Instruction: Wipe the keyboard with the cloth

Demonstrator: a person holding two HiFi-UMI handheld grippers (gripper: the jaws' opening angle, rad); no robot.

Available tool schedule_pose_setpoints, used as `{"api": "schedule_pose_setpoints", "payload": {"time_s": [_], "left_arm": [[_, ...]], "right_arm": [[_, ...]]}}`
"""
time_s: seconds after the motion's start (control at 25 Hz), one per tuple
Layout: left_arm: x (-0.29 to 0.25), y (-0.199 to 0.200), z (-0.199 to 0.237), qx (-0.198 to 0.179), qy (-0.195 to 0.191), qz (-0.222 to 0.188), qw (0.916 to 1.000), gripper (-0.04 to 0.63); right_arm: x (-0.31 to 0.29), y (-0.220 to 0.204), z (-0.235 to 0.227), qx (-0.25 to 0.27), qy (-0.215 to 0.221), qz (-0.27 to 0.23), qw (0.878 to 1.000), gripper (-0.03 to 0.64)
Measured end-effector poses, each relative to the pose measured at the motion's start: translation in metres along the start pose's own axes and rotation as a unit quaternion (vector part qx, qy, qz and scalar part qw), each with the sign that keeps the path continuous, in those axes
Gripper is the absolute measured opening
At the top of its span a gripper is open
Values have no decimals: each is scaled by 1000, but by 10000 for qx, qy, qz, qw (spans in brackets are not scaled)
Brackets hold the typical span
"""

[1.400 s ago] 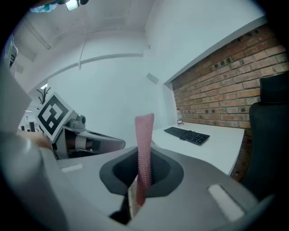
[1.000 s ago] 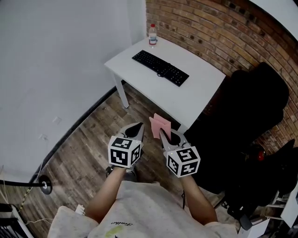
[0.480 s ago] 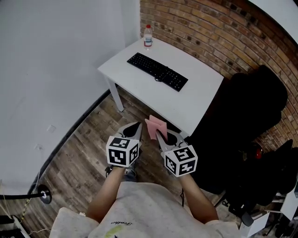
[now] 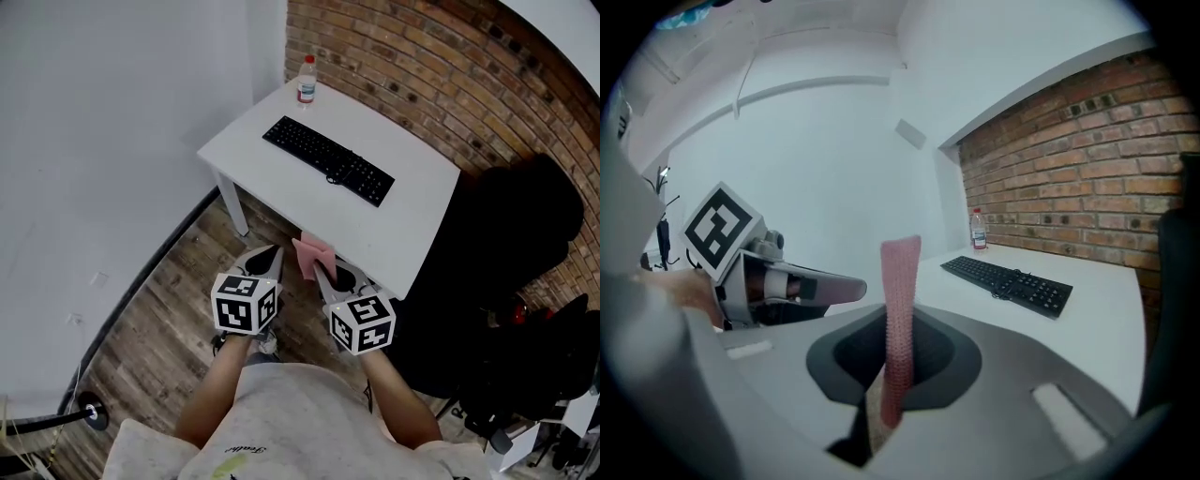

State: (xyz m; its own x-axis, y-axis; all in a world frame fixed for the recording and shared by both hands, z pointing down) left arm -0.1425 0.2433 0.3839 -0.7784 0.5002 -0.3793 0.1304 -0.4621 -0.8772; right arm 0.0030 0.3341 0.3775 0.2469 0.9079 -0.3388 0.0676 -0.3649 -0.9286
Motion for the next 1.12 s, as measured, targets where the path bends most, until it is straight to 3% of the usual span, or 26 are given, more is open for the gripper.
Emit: {"api": "schedule_pose_setpoints", "payload": {"time_s": [0.64,1.12], "left_arm": [[-16,46,127,-22,-106,4,9999,-5],[-27,54,165,13,-128,-15,9999,-5]], "right_arm": [[-135,55,31,186,-21,24,9998,21],[-188,68,27,291,-22,83,9995,21]]}}
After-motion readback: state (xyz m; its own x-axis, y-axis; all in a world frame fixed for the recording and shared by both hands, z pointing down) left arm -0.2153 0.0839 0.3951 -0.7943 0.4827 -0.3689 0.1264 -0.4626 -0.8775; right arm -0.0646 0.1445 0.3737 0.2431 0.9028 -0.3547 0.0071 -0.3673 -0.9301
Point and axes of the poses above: the fingertips, and each gripper's own axes: x backward along the fingers, z to its left, y out of its top, the point moved 9 cm from there along x, backward along the fingers, and after that the axes turned 2 degrees about -z, right-handed, at the moved point
